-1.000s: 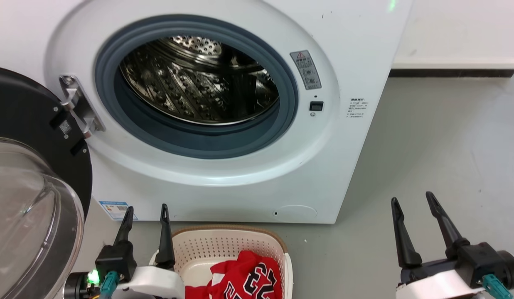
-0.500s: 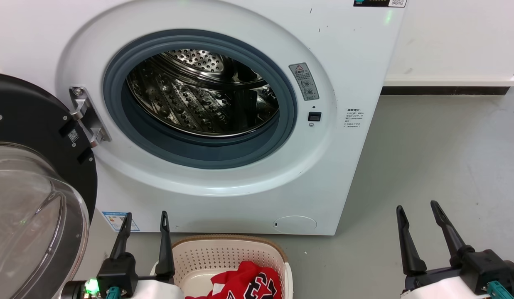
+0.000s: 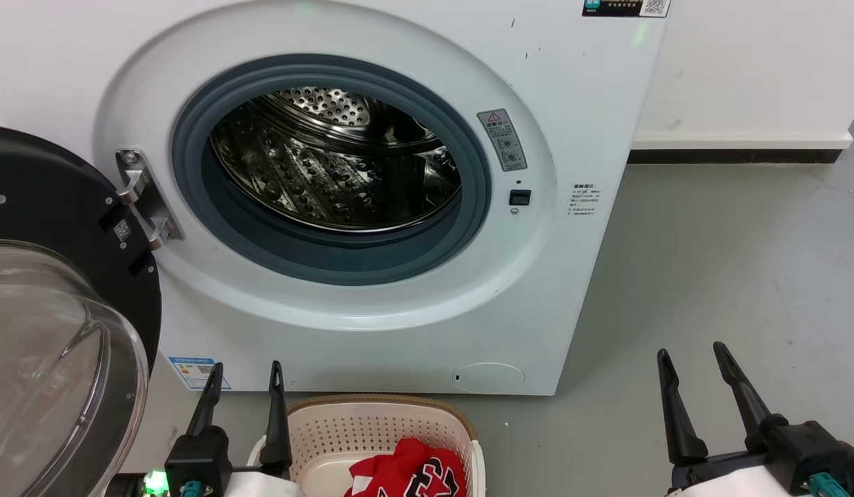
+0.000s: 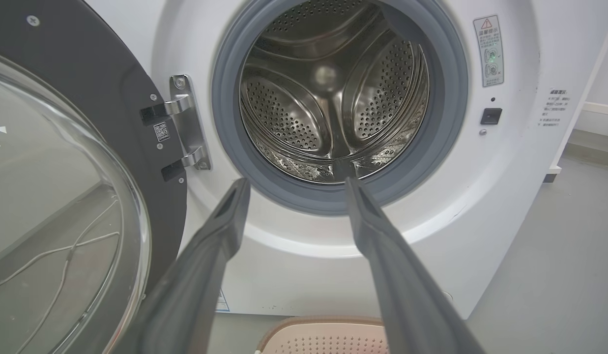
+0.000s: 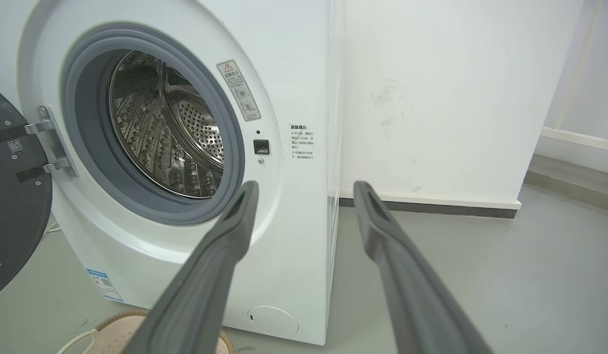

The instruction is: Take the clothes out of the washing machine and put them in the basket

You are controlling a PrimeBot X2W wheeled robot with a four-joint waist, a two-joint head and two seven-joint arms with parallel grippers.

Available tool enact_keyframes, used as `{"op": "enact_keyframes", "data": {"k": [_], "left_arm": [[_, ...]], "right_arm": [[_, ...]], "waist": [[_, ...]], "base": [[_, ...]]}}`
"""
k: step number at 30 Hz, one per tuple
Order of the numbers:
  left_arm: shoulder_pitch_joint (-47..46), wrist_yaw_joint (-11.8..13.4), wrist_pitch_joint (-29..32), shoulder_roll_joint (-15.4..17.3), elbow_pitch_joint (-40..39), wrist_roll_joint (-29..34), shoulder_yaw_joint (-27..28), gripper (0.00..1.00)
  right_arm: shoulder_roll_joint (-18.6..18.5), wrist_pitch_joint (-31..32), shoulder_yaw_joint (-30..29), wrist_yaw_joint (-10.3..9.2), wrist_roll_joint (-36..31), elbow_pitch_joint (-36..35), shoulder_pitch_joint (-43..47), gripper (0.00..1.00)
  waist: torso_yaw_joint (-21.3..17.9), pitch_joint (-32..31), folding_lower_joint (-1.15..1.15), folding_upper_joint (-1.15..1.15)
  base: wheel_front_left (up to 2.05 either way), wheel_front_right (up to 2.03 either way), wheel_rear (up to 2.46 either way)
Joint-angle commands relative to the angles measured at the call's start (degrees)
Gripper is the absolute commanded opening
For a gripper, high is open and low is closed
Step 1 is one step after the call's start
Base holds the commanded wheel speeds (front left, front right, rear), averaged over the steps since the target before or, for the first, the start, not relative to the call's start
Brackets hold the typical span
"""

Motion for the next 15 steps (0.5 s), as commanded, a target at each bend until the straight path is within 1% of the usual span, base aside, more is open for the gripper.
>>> {"op": "enact_keyframes", "data": {"k": [1, 14, 15], "left_arm": [[0.61, -0.19, -0.14, -0.1, 0.1, 0.31, 0.21, 1.0], [0.27, -0.74, -0.15, -0.22, 0.57, 0.46, 0.79, 1.0], [-0.01, -0.59, 0.01, -0.14, 0.6, 0.17, 0.82, 0.0]], "right_arm": [[0.1, -0.11, 0.11, -0.04, 0.13, 0.16, 0.65, 1.0], [0.1, -0.11, 0.14, -0.04, 0.62, 0.38, 0.52, 1.0], [0.0, 0.0, 0.06, 0.0, 0.56, 0.27, 0.02, 0.0]], "waist": [[-0.03, -0.01, 0.0, 0.0], [-0.33, 0.03, 0.0, 0.0], [-0.33, 0.03, 0.01, 0.0]], "base": [[0.0, 0.0, 0.0], [0.0, 0.0, 0.0], [0.0, 0.0, 0.0]]}}
